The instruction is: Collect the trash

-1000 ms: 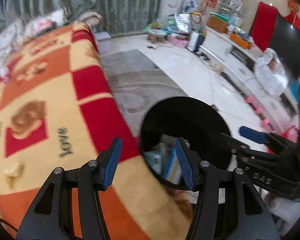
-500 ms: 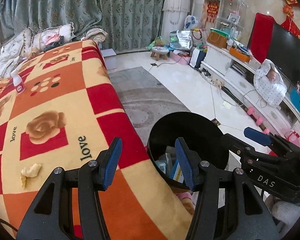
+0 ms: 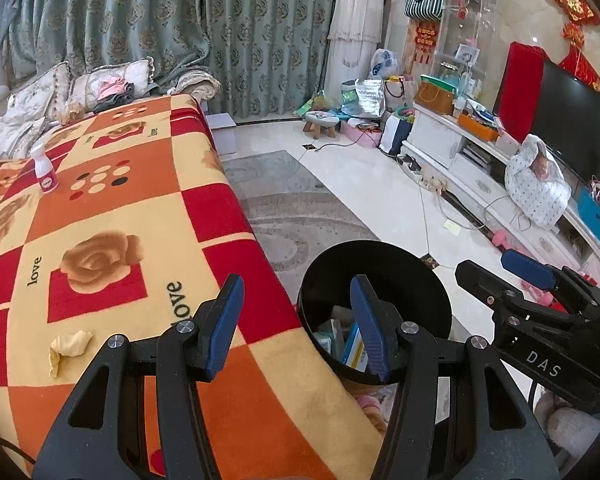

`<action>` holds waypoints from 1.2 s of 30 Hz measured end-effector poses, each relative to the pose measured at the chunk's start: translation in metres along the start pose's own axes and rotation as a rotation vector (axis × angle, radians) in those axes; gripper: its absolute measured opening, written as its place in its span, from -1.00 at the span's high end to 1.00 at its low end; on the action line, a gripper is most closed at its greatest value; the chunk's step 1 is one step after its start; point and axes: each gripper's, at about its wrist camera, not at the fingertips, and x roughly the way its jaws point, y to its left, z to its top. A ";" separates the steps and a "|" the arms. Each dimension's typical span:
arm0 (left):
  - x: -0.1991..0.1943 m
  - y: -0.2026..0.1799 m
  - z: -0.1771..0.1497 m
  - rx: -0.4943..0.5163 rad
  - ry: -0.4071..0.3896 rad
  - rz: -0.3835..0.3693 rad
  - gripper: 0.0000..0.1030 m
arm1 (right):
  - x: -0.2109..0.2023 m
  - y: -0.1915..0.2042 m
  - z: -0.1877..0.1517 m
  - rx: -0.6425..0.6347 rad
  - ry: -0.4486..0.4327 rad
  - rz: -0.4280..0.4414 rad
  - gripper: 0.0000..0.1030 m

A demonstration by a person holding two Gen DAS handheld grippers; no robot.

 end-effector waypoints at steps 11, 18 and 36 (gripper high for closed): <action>0.000 0.000 0.000 0.002 -0.004 0.002 -0.05 | -0.002 0.003 0.001 -0.008 -0.010 -0.014 -0.31; 0.000 0.000 0.000 0.000 -0.003 0.000 -0.05 | -0.004 0.007 0.004 -0.019 -0.020 -0.022 -0.31; 0.002 -0.003 0.003 -0.004 0.000 -0.007 -0.05 | -0.002 0.006 0.003 -0.032 0.000 -0.036 -0.39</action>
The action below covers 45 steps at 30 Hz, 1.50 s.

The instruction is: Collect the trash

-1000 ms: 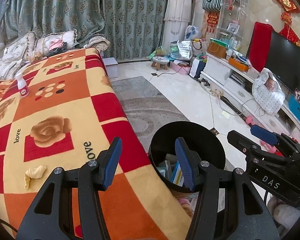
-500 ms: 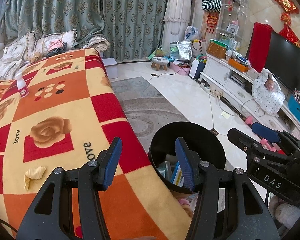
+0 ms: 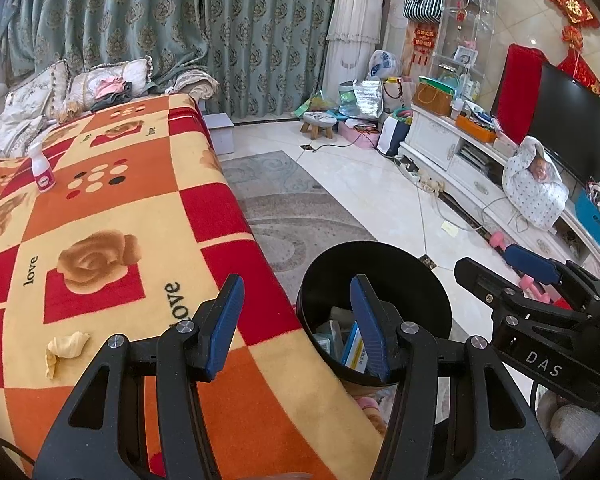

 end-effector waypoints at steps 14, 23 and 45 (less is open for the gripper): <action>0.004 0.002 -0.001 -0.002 0.006 -0.001 -0.05 | 0.002 0.001 0.001 -0.006 0.007 -0.001 -0.40; 0.006 0.005 -0.003 -0.004 0.005 0.001 -0.05 | 0.004 0.002 -0.001 -0.010 0.014 -0.001 -0.41; 0.008 0.004 -0.003 0.003 0.007 -0.005 -0.05 | 0.005 -0.002 -0.001 -0.011 0.019 -0.007 -0.44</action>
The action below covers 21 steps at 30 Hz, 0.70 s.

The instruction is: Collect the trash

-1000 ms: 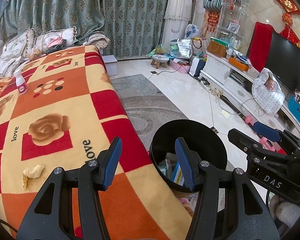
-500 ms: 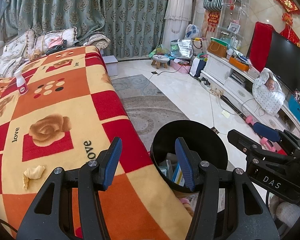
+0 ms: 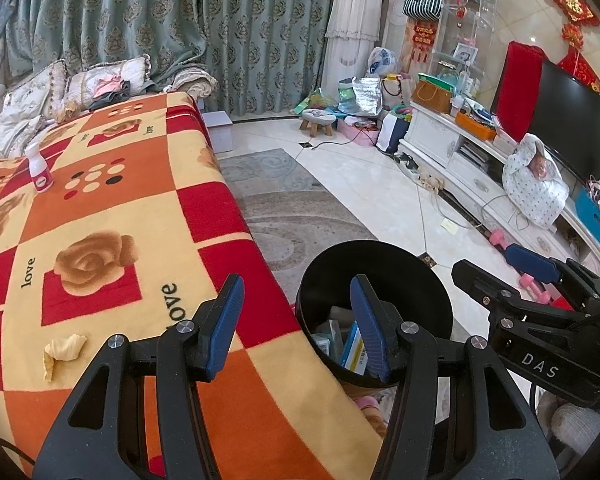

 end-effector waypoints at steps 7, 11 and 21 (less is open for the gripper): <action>0.003 -0.003 0.000 0.001 0.006 -0.007 -0.05 | 0.001 -0.007 -0.003 -0.003 0.010 -0.001 -0.45; 0.005 -0.004 0.000 0.000 0.009 -0.013 -0.05 | 0.002 -0.008 -0.002 -0.004 0.013 -0.002 -0.45; 0.005 0.004 -0.001 -0.016 0.012 -0.019 -0.05 | 0.005 -0.009 -0.007 -0.020 0.025 -0.003 -0.46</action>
